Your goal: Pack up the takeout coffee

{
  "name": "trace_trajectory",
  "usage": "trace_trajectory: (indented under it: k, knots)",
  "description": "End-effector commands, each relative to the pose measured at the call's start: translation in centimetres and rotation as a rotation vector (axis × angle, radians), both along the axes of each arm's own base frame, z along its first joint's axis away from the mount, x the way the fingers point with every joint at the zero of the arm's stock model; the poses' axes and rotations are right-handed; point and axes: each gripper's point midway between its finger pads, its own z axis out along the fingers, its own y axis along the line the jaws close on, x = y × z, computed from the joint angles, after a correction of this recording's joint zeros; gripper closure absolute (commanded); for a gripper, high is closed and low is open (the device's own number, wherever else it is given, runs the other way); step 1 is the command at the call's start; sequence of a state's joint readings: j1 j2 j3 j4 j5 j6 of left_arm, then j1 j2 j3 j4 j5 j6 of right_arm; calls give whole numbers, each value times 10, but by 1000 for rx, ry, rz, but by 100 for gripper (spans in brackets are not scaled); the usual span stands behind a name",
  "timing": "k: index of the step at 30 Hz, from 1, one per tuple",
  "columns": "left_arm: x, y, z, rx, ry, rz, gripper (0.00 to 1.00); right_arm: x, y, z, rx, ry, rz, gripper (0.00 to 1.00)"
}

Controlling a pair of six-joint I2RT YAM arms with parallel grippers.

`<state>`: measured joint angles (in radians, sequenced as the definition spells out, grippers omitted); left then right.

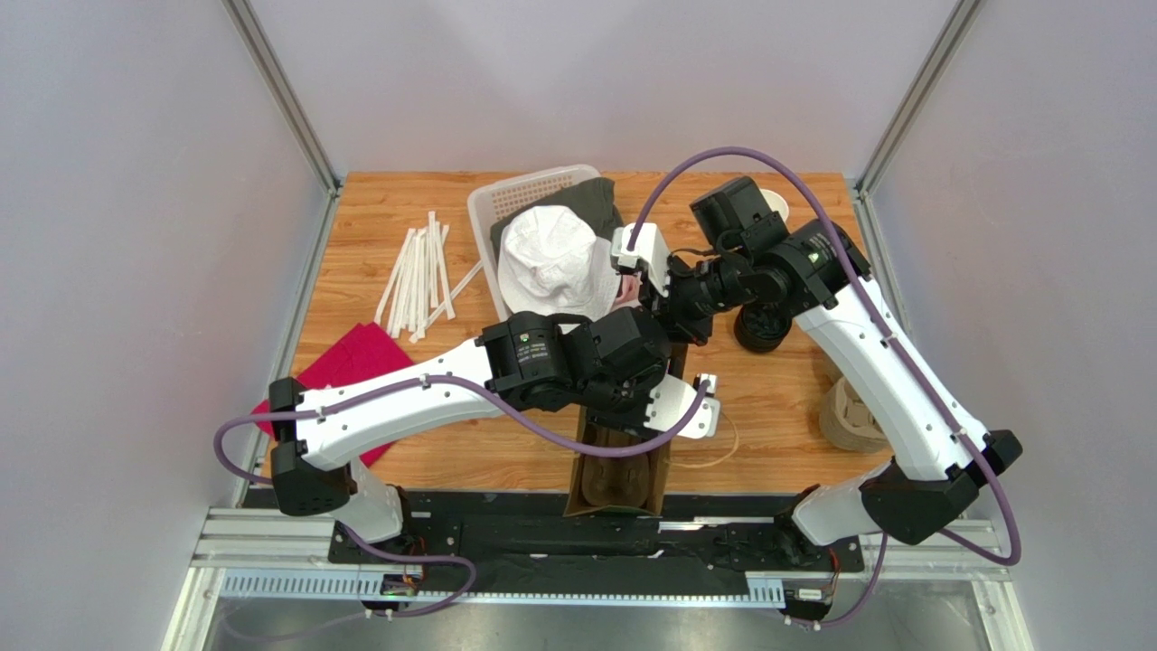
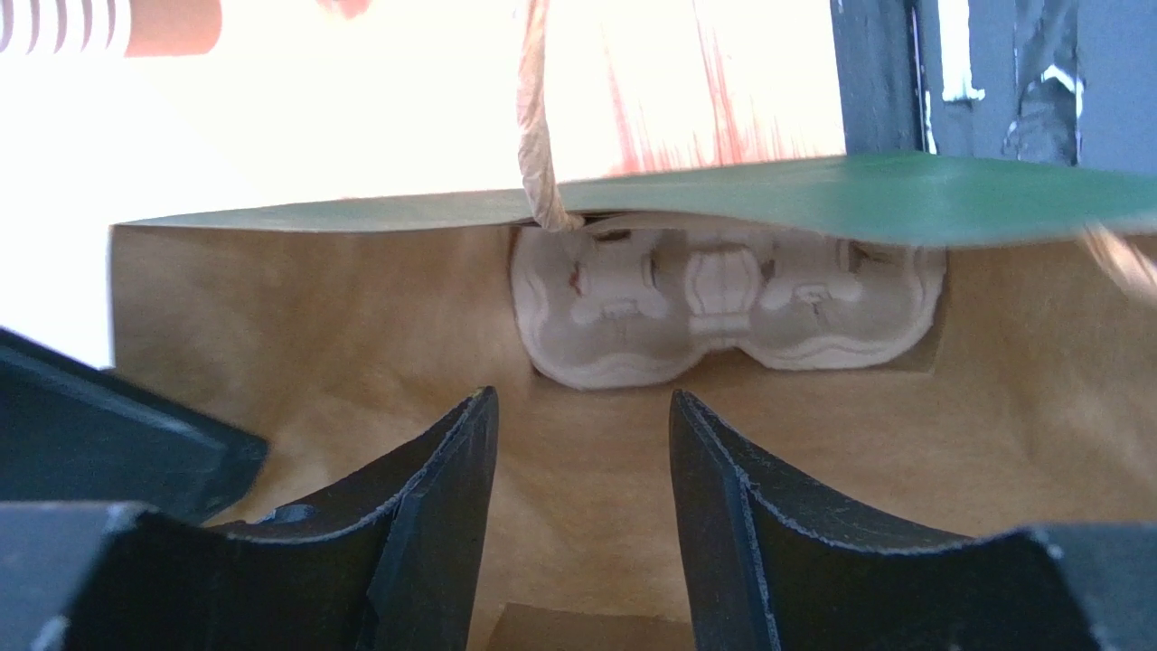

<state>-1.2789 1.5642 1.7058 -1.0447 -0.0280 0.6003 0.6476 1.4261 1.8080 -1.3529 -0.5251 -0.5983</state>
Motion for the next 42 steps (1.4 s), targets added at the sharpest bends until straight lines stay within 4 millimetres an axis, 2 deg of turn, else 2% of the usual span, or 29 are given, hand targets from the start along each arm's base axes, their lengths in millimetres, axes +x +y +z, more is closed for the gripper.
trace_trajectory:
  k: [1,6,10,14,15,17,18,20,21,22,23,24,26,27,28,30,31,33,34,36,37,38,39,41,42]
  knots:
    - [0,-6,33,-125,-50,0,42,-5,-1,3,7,1,11,100]
    - [-4,-5,48,-195,-56,4,43,-4,-2,4,6,-13,5,100]
    - [-11,-1,74,-295,-68,0,43,-3,-4,-1,-9,-14,1,100]
    - [-18,4,88,-341,-61,5,42,-3,-5,-1,-9,-18,-6,100]
    - [-20,5,88,-348,-56,7,36,-3,-6,0,-9,-27,-9,100]
    - [-25,11,99,-396,-54,7,35,-3,-7,0,-12,-29,-11,100]
    - [-26,13,99,-410,-40,20,35,-3,-7,1,-9,-31,-11,100]
    - [-29,21,116,-495,-32,41,35,-3,-8,1,-10,-34,-14,100]
    - [-30,25,114,-511,-24,53,34,-3,-8,2,-7,-39,-13,100]
    - [-30,33,126,-565,-5,90,34,-4,-9,2,-8,-43,-14,100]
    - [-29,35,131,-596,16,108,33,-4,-9,3,-7,-43,-13,100]
    - [-12,45,141,-633,31,183,33,-4,-10,3,-7,-47,-15,100]
    - [-3,54,165,-745,104,242,32,-5,-11,3,-6,-49,-15,100]
    - [11,64,177,-798,92,292,27,-5,-11,4,-8,-50,-17,100]
    - [13,74,200,-894,89,314,25,-6,-12,2,-10,-47,-19,100]
    - [23,89,213,-959,98,374,19,-7,-14,-1,-20,-44,-22,100]
    - [41,105,209,-962,113,459,19,-8,-15,-3,-22,-45,-21,100]
    - [60,120,186,-947,206,603,17,-10,-17,-6,-28,-37,-21,100]
    - [75,136,164,-900,236,691,17,-10,-17,-7,-29,-36,-21,100]
    - [91,150,117,-794,303,800,15,-11,-17,-7,-26,-32,-21,100]
    - [89,155,93,-721,364,828,15,-11,-17,-8,-27,-31,-23,100]
    - [99,170,66,-661,388,910,15,-11,-18,-8,-28,-31,-25,100]
    - [105,174,45,-596,405,921,15,-10,-18,-8,-31,-33,-28,100]
    - [102,185,11,-483,458,953,15,-10,-19,-9,-36,-36,-32,100]
    - [104,185,0,-445,464,931,15,-10,-19,-8,-35,-39,-33,100]
